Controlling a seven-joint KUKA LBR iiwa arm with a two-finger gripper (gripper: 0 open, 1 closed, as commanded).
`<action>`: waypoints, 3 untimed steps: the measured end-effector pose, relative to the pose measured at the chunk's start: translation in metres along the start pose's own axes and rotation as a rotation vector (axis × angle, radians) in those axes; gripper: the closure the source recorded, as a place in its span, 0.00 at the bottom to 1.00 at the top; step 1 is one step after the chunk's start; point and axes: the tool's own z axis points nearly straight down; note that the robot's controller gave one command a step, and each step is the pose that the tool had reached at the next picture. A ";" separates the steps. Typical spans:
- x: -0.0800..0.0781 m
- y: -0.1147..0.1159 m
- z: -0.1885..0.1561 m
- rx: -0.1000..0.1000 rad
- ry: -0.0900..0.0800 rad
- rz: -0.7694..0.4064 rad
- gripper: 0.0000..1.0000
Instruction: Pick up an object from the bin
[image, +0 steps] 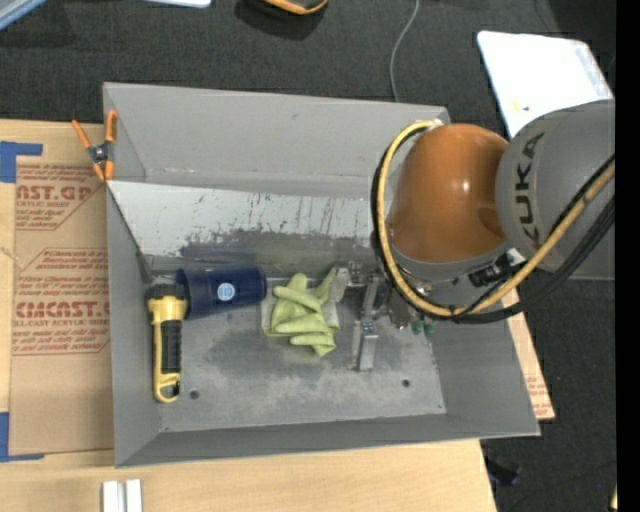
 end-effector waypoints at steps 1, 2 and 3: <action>-0.002 0.000 -0.004 -0.001 -0.008 0.001 0.00; -0.035 0.029 0.053 -0.002 -0.015 -0.002 0.00; -0.070 0.023 0.116 -0.002 -0.019 0.029 0.00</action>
Offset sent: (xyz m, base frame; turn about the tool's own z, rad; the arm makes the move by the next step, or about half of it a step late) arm 0.0413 0.0364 -0.0744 -0.0022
